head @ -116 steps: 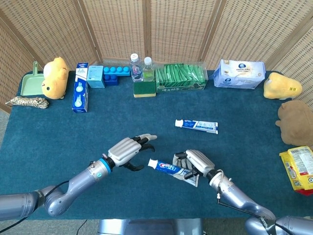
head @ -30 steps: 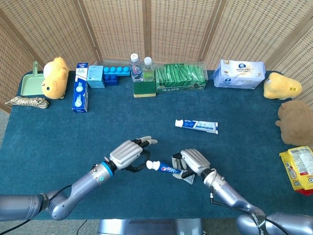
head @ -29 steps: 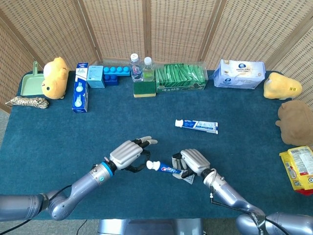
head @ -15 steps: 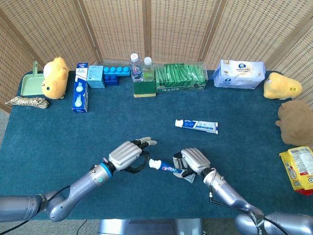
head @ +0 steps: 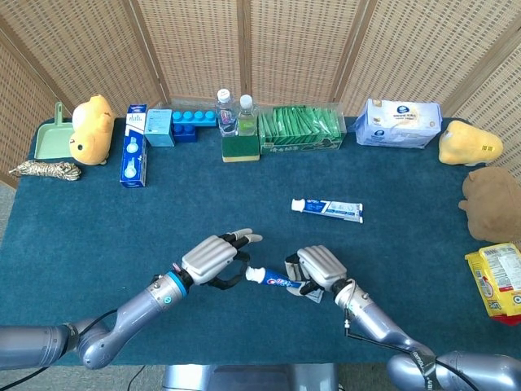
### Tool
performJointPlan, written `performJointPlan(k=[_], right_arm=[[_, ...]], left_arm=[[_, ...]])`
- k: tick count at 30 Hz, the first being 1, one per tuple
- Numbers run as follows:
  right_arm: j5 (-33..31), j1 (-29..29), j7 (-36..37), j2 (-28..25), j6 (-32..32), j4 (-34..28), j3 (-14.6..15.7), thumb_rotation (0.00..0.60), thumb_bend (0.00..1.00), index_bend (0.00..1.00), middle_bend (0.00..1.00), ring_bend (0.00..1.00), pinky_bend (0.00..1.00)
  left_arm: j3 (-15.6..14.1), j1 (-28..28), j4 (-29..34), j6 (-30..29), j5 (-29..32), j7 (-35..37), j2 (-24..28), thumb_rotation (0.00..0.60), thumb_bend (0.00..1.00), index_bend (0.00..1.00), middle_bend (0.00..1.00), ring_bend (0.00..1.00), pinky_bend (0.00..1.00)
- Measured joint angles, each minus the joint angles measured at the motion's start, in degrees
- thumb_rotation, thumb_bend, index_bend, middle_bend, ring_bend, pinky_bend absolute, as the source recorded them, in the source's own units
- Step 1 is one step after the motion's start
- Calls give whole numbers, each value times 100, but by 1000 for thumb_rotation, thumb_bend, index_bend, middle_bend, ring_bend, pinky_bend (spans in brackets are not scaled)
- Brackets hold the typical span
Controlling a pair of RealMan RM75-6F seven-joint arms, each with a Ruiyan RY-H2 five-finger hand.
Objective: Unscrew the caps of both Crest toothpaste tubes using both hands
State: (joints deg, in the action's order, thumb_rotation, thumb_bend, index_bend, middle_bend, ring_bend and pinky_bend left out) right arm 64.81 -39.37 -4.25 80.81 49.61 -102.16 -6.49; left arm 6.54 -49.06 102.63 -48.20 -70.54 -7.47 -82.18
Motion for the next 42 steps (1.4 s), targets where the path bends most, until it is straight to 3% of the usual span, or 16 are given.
performJointPlan(k=[12,21,31,42], right_arm=[[38,36,247,-140,-35,-155,-38,600,516,851,720,696,737],[102,-25,219,-91,-105,-201,-29,600,515,851,721,696,737],[-47,-77,3,-53,-43,-240,-44,600,516,851,721,697,737],[-205,-105,-85,-26,-14,-178,-63,600,517,851,721,698,737]], left_arm=[[3,165,86,-153,51,114,383,600,398,429,85,25,221],[3,83,-37,146,182,238,340,600,397,341,51,0,210],[26,-80,53,288,135,181,147,600,397,382,55,0,211],[-21,-60,252,263,80,177,294,600,398,431,58,0,211]])
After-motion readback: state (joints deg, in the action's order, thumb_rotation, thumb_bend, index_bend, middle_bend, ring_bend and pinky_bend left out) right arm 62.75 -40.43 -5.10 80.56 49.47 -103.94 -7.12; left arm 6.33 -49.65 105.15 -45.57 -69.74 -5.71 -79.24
